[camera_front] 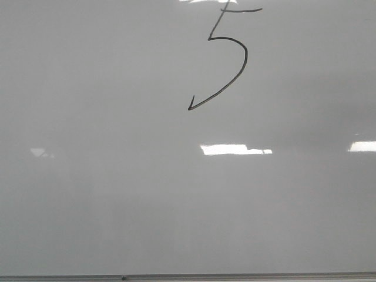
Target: Write number 5 on whiteboard
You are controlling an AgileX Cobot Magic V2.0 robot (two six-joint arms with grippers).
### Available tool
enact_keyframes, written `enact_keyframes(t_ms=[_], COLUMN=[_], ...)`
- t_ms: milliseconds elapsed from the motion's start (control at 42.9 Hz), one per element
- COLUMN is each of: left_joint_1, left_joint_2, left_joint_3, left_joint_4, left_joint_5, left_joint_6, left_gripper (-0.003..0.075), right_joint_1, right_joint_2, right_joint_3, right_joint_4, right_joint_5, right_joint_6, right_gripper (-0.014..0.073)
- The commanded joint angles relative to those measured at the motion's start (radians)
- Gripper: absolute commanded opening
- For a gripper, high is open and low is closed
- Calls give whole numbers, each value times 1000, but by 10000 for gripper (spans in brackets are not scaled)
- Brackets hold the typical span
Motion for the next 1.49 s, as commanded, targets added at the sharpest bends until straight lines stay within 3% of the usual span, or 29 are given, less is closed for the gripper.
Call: enact_keyframes(t_ms=[0, 350, 676, 956, 1468], left_joint_1=[-6, -1, 95, 98, 98], left_joint_2=[10, 0, -134, -132, -132], left_joint_3=[-22, 7, 239, 432, 433], left_joint_4=[-13, -9, -7, -9, -9], left_joint_5=[-77, -98, -174, -344, -336], left_joint_6=[-8, -8, -16, -16, -16], left_gripper=[-20, -20, -20, -20, -20], right_joint_1=[-6, -6, -6, -6, -6], right_joint_2=[8, 8, 8, 8, 8], right_joint_3=[-28, -28, -28, -28, -28], right_joint_4=[12, 12, 12, 12, 12], right_joint_5=[-56, -56, -56, -55, -54], right_joint_6=[-5, -5, -5, -5, -5], right_gripper=[-60, -60, -60, -60, -60])
